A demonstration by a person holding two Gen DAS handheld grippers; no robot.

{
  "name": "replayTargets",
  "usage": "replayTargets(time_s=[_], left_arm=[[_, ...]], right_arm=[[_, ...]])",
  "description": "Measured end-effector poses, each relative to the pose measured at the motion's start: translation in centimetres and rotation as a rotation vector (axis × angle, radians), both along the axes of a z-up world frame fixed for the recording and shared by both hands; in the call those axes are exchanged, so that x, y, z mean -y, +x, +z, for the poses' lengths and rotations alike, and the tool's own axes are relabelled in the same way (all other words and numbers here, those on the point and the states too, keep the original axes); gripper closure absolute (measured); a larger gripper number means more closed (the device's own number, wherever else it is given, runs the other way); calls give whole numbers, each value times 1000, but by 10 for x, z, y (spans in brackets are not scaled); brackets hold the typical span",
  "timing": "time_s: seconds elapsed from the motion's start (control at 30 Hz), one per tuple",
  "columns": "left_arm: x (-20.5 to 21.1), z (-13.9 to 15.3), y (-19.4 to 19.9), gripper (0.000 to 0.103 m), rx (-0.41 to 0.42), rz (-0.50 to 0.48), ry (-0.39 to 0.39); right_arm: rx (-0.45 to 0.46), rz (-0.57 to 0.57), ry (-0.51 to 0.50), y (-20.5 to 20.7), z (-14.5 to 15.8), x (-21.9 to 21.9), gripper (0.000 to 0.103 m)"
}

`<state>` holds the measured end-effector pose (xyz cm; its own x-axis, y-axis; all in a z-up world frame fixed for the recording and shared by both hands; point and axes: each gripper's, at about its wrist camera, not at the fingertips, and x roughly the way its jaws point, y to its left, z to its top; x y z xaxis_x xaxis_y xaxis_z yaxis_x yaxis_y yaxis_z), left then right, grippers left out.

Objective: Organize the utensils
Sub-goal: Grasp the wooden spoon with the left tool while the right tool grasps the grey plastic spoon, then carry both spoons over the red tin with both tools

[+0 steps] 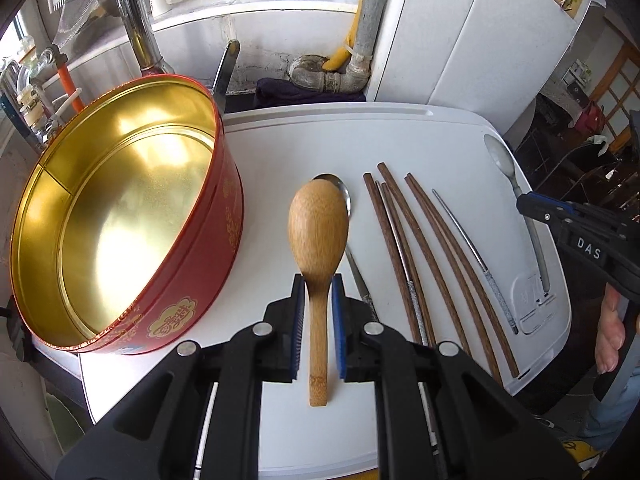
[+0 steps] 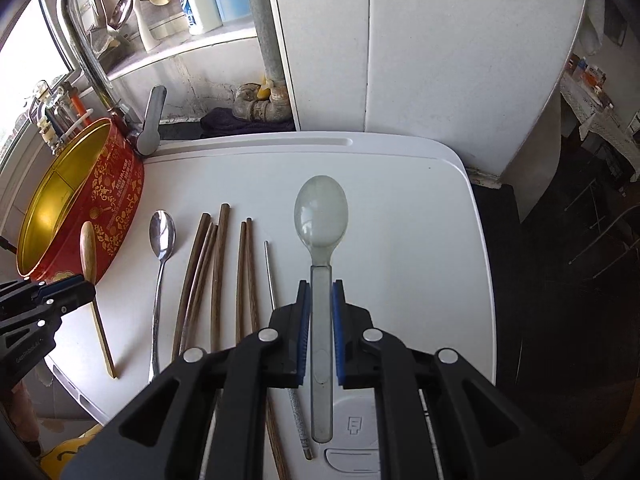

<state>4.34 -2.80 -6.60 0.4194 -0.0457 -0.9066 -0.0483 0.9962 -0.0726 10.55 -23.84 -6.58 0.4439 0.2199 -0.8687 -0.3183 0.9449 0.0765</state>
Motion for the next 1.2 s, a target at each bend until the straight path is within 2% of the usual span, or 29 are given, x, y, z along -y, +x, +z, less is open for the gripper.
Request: replayTargets(time_s=[0.17,0.33,0.4,0.5,1.03,1.07,1.13,1.17,1.2], left_arm=[[-1,14,-20,90,56,-19,-18],[-10,30,-40,90,98,-32,-33],[-13,35,-46,103,113,-39,-39],[-16,38,-52,103,127,-52,-42],[-22,26,-55,101,71,-89,-44],[-20,23,-54,99,56,-92,-41],[-18,16,-50,73,26,-92,-34],[-17,12,-48,38,13,-84,-28],[-17,9,-46,28,14,-75,-25]], right_arm=[[52,8,14,-26,26,-2,92],[81,16,14,-49,39,-11,92],[87,18,10,-54,42,-15,92],[94,18,10,-61,46,-21,91],[91,10,6,-75,47,-32,91],[91,9,8,-75,46,-31,91],[88,6,14,-74,46,-28,91],[87,6,17,-74,45,-26,91],[85,5,20,-74,44,-25,91]])
